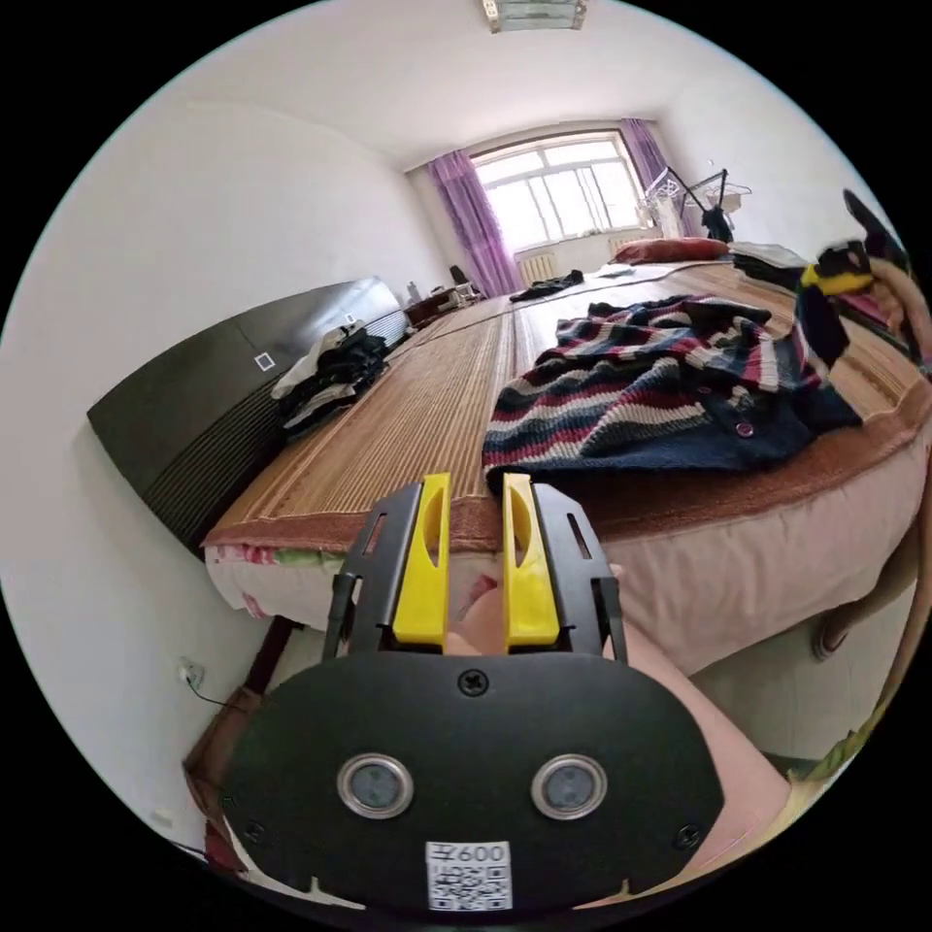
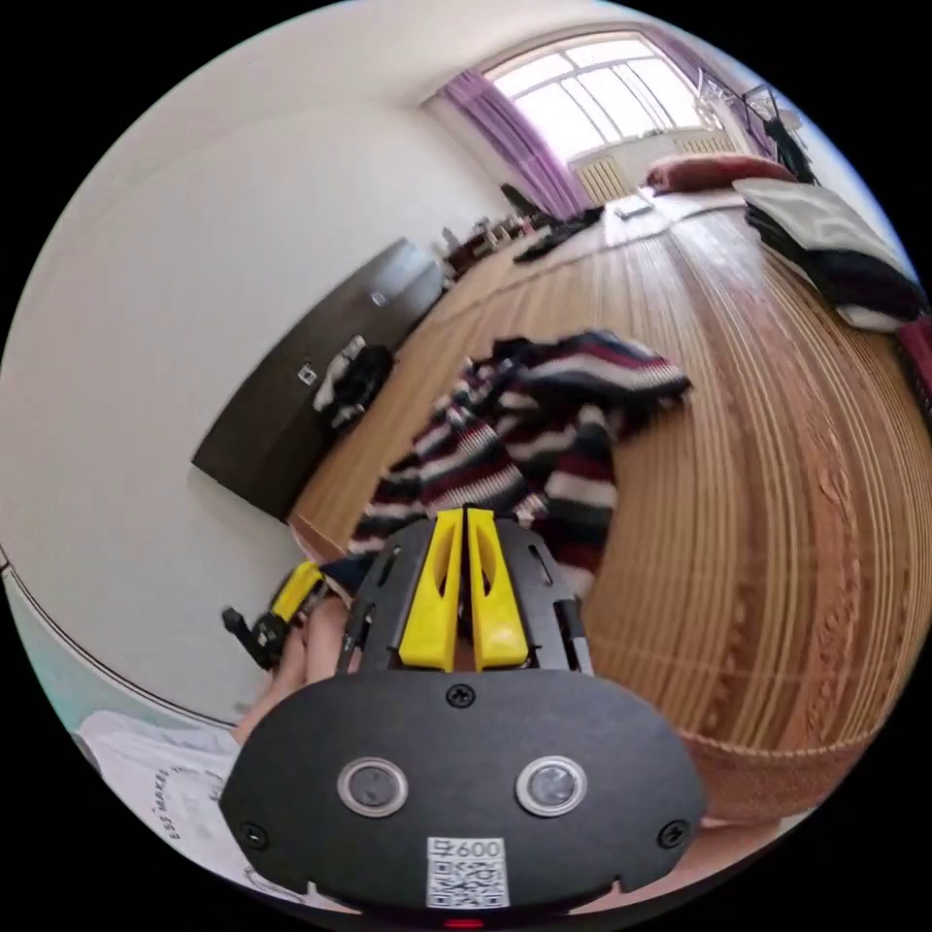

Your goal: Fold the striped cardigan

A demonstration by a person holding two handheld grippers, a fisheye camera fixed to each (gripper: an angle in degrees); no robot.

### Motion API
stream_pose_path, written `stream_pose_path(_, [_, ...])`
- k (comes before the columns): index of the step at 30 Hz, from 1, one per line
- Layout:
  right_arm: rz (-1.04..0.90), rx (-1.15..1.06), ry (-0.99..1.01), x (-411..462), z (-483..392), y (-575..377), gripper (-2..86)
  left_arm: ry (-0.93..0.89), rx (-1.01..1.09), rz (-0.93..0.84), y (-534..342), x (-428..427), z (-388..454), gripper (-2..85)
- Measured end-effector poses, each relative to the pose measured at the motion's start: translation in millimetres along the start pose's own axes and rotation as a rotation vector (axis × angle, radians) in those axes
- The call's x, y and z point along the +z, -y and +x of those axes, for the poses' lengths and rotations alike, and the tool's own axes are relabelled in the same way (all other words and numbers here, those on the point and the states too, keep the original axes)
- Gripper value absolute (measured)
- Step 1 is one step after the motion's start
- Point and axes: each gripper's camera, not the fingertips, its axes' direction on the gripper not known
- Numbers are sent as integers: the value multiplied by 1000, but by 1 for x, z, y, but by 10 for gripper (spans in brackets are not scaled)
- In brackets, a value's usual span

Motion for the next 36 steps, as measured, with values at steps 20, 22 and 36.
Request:
stream_pose_path(20, [-215, -400, 139, 120, -162, -126, 49, 125, 249, 153, 5, -71, 42, 20])
stream_pose_path(22, [-156, -213, -7, 79, -101, -131, 26, 123, 240, 141, 8, -73, 40, 20])
stream_pose_path(36, [-88, -574, -404, 18, -128, -261, 53, 103, 321, 181, 33, -100, 40, 24])
